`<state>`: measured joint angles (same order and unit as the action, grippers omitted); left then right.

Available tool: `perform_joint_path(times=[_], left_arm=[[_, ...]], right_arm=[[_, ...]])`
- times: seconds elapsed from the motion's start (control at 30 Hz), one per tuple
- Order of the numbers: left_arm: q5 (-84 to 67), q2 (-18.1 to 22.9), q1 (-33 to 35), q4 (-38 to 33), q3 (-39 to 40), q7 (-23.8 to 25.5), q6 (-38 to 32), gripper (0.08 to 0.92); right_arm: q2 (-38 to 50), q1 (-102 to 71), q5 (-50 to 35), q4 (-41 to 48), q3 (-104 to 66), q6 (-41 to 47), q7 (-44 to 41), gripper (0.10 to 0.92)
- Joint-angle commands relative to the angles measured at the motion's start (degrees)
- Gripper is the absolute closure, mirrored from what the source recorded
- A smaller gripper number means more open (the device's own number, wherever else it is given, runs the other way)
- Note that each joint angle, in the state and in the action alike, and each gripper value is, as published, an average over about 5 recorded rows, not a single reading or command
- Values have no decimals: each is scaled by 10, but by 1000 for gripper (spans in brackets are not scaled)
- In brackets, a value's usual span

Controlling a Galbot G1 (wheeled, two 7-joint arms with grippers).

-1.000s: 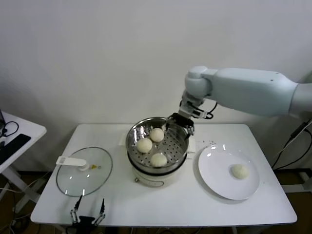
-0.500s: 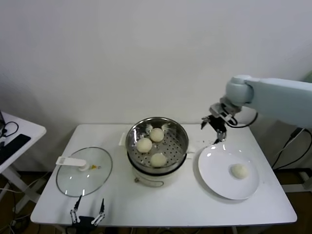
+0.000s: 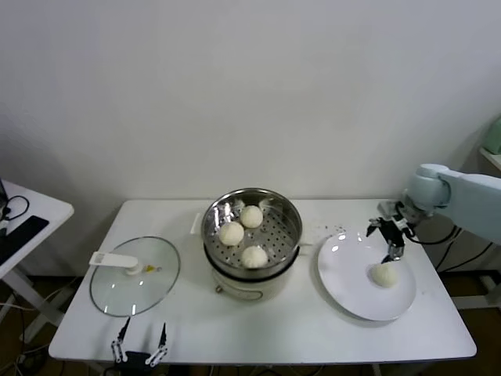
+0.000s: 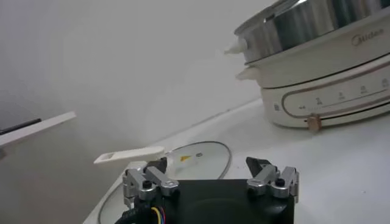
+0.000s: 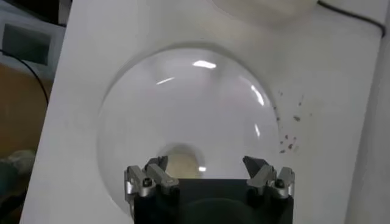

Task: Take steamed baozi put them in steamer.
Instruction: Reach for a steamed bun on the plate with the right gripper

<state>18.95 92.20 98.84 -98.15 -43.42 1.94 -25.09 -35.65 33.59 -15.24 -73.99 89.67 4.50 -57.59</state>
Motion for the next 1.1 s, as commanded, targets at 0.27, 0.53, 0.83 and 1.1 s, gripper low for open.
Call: perform_joint_path(times=[0.27, 0.53, 0.83, 1.1], left_arm=[[10, 16, 6, 3, -3, -1, -2, 177], [13, 18, 8, 0, -2, -1, -3, 177], [13, 18, 9, 0, -3, -2, -4, 177], [13, 18, 7, 1, -3, -2, -4, 177]], right_arm=[[38, -198, 103, 67, -151, -7, -1, 203], [22, -235, 122, 92, -201, -9, 9, 203], [7, -251, 134, 111, -228, -13, 14, 203], [1, -266, 137, 111, -243, -11, 16, 203]])
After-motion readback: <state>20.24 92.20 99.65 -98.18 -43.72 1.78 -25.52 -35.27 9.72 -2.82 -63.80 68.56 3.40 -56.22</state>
